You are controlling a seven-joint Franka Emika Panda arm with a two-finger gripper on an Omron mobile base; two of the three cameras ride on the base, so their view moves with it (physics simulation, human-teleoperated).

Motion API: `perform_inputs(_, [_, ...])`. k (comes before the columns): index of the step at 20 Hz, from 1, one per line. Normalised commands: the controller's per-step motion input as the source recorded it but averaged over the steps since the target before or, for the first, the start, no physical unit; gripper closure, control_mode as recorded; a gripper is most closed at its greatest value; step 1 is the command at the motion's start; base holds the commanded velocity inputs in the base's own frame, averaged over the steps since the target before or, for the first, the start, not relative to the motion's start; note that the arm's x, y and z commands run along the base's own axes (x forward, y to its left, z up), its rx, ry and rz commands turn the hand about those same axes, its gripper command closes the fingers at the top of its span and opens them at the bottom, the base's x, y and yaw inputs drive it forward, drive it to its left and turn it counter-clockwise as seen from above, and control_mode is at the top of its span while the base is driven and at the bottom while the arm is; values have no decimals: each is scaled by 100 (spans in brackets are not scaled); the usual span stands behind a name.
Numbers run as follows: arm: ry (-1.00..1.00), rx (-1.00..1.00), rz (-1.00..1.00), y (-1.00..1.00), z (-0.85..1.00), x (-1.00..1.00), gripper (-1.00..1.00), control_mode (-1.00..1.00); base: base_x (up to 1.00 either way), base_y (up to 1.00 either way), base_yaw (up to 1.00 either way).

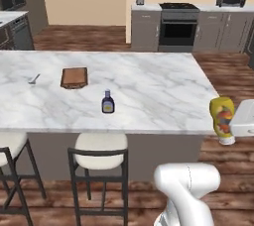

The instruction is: Move the mustard and condiment bottle from the cabinet to the dining counter.

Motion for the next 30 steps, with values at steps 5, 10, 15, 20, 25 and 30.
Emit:
perform_inputs(5, [0, 0, 0, 0, 0, 0, 100, 100, 49, 6, -22])
perform_inputs(10, [0, 0, 0, 0, 0, 0, 100, 100, 53, -1, -10])
perform_inputs(15, [0, 0, 0, 0, 0, 0, 100, 100, 24, -14, -1])
perform_inputs(20, [0, 0, 0, 0, 0, 0, 100, 100, 15, -5, 0])
perform_inputs(25, [0, 3, 0, -3, -8, 26, 100, -100, 0, 0, 0])
perform_inputs(30, [0, 7, 4, 1, -15, 62, 100, -100, 0, 0, 0])
